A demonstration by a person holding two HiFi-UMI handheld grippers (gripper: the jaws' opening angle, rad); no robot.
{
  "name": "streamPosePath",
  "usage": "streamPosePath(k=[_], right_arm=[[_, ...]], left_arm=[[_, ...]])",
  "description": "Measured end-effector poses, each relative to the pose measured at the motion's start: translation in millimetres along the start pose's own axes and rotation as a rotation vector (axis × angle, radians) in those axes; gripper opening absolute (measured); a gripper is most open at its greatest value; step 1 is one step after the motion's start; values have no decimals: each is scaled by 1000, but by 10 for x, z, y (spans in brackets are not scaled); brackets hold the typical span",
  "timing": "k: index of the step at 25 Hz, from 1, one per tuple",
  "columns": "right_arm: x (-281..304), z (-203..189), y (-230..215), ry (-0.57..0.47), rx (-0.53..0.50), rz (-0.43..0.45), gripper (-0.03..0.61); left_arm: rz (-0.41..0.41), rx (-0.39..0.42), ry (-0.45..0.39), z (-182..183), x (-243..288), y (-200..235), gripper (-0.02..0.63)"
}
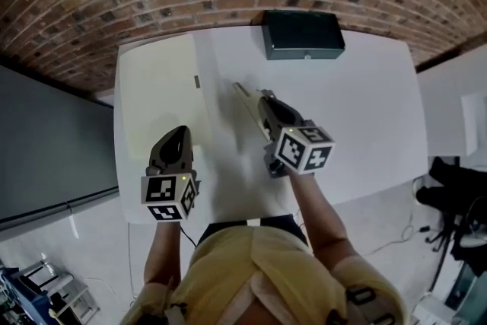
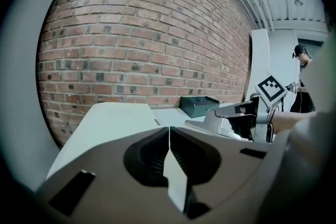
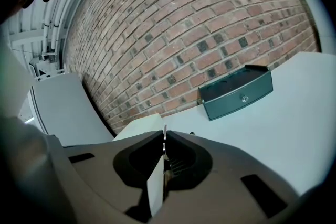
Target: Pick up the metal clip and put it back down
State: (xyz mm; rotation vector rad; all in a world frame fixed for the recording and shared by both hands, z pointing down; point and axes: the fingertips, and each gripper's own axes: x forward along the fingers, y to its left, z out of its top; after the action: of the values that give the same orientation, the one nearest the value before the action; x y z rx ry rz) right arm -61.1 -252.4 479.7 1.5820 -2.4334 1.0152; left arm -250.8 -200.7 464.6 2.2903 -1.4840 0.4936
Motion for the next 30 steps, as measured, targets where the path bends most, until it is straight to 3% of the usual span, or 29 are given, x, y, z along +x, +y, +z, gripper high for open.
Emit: streamPosePath(k=[19,30], right_arm=[[-1149,711,-1732,-79,44,-97,18],[-1646,1101,-2754,-145,66,-176,18]], left_arm=[[-135,27,-14,416,1009,-1820,3],[-169,101,10,539,1444,-2700,3]])
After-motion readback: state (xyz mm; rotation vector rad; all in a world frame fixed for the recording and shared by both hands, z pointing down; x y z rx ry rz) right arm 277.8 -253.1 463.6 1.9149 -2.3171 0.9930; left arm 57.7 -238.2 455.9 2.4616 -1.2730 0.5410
